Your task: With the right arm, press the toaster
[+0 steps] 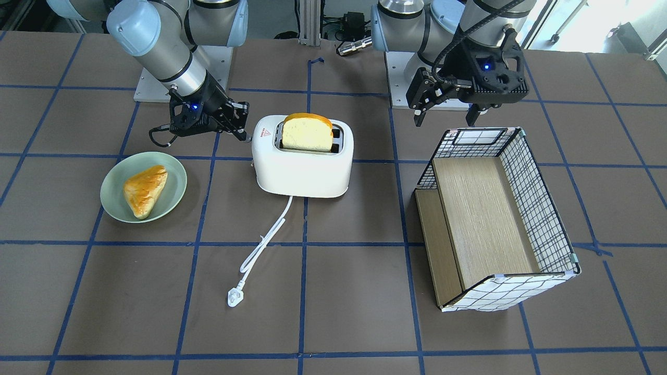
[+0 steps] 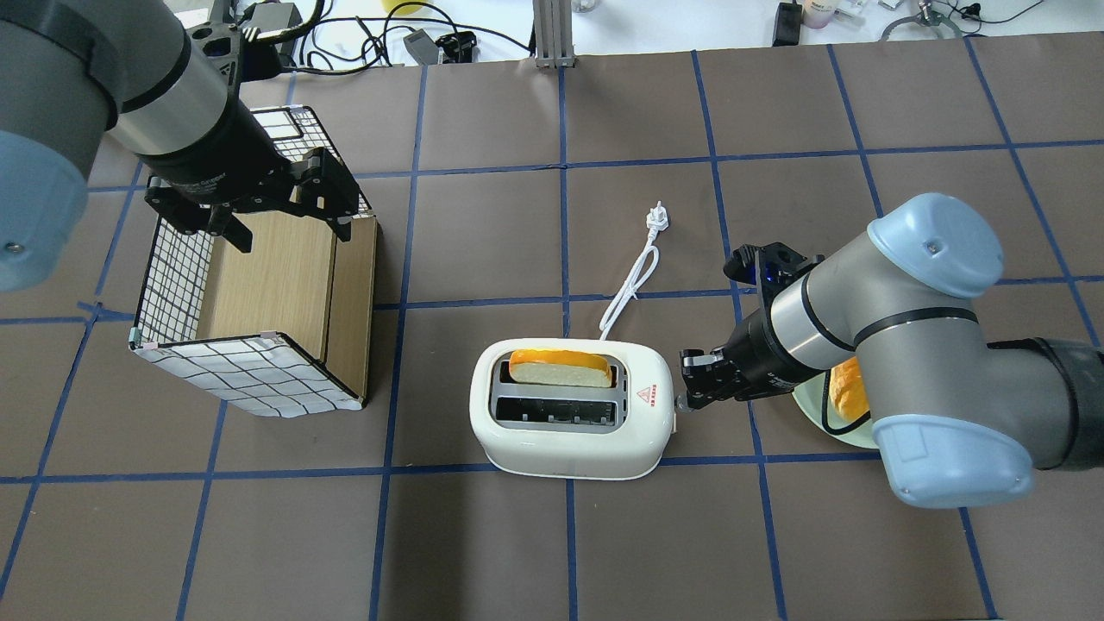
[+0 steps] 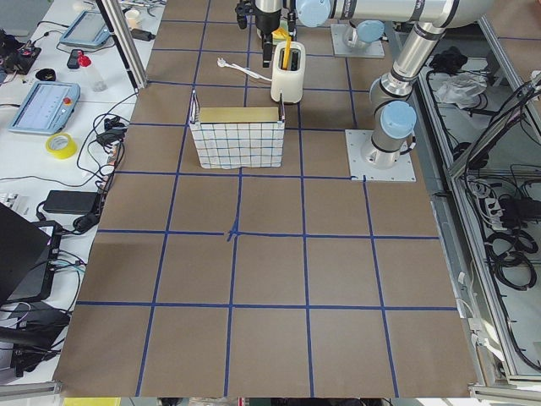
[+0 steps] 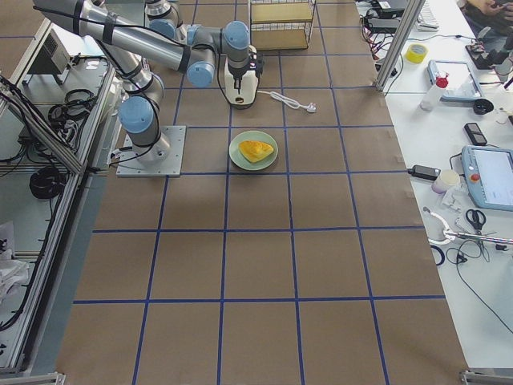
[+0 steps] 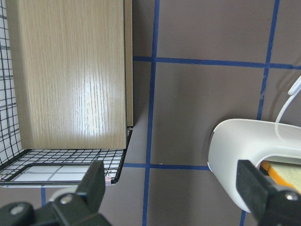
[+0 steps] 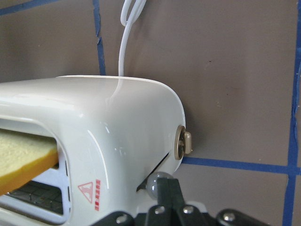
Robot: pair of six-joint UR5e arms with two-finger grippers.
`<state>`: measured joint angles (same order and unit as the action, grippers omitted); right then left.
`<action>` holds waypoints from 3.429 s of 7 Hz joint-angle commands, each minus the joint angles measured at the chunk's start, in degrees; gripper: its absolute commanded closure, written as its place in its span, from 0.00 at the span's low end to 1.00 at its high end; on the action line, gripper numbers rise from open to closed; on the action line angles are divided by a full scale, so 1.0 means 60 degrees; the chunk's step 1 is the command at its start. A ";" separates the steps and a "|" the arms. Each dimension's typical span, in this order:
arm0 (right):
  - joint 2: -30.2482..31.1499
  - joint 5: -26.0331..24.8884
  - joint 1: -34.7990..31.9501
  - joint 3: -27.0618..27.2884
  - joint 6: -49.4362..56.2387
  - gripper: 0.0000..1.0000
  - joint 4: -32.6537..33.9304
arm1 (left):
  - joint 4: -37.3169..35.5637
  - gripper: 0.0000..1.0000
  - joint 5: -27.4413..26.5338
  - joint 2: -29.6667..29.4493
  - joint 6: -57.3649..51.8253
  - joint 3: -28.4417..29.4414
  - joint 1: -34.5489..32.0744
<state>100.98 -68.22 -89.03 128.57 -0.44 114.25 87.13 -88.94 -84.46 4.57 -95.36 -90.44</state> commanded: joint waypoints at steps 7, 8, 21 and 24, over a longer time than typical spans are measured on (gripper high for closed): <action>-0.1183 -0.0159 -0.0016 -0.0012 0.0073 1.00 0.0060 | 0.0010 0.00 0.0000 0.0000 0.0000 0.0000 0.0000; -0.1286 -0.0188 -0.0016 -0.0012 0.0073 1.00 0.0045 | -0.0005 0.00 0.0000 0.0000 0.0000 0.0000 0.0000; -0.0731 -0.3968 0.0043 -0.4125 -0.0206 0.01 -0.2475 | 0.0010 0.00 0.0014 0.0000 0.0000 0.0000 0.0000; -0.0818 -0.3866 -0.0001 -0.5002 0.0027 0.00 -0.2314 | 0.0010 0.00 0.0000 0.0000 0.0000 0.0000 0.0000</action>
<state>96.45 -91.75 -88.92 101.43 -1.07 100.00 87.13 -88.88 -84.46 4.57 -95.36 -90.44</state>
